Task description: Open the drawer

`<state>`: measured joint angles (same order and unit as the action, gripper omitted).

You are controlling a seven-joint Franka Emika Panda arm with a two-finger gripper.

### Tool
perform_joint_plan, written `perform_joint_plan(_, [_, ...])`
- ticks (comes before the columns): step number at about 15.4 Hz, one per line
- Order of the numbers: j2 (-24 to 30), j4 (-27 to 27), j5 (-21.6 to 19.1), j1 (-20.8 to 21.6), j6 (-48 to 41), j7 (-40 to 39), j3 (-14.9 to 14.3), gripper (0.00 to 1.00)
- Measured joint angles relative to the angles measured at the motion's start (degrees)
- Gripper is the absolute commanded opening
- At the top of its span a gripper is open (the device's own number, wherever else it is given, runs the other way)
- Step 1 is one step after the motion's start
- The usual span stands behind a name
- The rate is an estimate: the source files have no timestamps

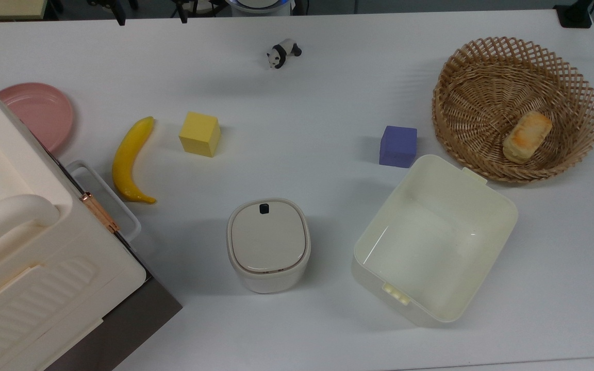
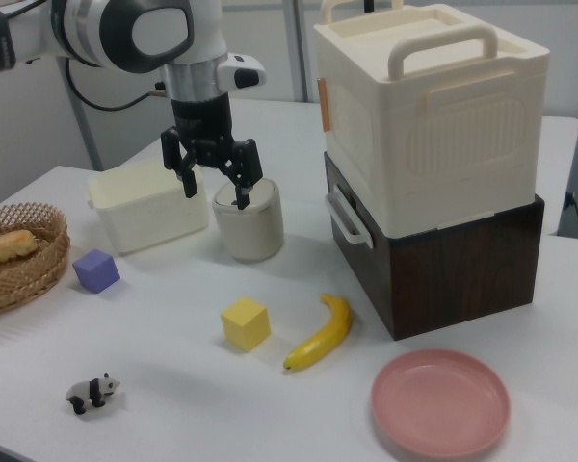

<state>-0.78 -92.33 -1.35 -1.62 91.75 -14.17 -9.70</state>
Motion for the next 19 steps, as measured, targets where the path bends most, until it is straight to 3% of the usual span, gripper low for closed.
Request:
perform_joint_plan(7, [-1.41,0.00,0.00,-0.01,2.67,0.00,0.00,1.00])
perform_joint_plan(14, [-7.33,0.01,0.06,-1.95,15.81,-0.65,-0.02,1.00])
perform_joint_plan(19, [-10.54,0.04,0.06,-3.98,22.92,-6.81,-0.02,1.00])
